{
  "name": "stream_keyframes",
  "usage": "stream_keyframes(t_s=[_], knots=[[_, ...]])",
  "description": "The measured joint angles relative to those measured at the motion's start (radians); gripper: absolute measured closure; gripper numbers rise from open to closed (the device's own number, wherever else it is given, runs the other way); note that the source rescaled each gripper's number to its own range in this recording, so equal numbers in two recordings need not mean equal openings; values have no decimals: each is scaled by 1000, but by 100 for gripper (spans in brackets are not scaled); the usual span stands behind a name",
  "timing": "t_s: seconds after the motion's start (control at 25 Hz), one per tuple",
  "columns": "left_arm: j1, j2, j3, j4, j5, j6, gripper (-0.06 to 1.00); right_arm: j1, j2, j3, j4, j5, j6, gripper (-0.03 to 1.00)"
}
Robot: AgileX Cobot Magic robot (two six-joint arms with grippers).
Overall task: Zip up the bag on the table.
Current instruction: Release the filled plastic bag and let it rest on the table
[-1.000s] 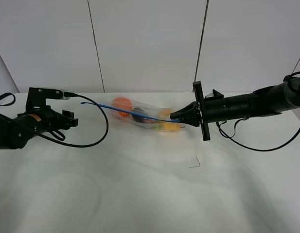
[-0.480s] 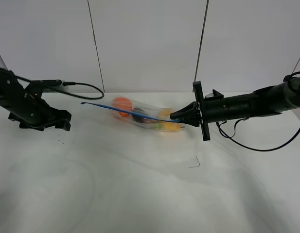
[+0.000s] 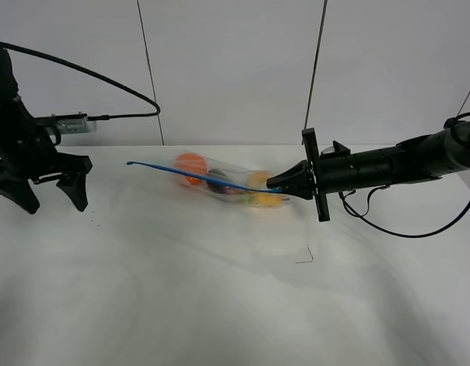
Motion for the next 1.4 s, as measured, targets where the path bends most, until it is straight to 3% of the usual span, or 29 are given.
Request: stream_keyframes(t_s=[0.24, 0.48, 0.64, 0.84, 1.4], knots=[[0, -133, 162, 0, 10, 14, -6, 0, 0, 0, 0, 0, 0, 97], [0, -413, 450, 5, -17, 15, -6, 0, 0, 0, -1, 0, 0, 97], [0, -615, 634, 49, -76, 15, -6, 0, 0, 0, -1, 0, 0, 97], [0, -848, 794, 72, -99, 15, -5, 0, 0, 0, -1, 0, 0, 97], [1, -1281, 837, 72, -110, 15, -5, 0, 0, 0, -1, 0, -3, 97]])
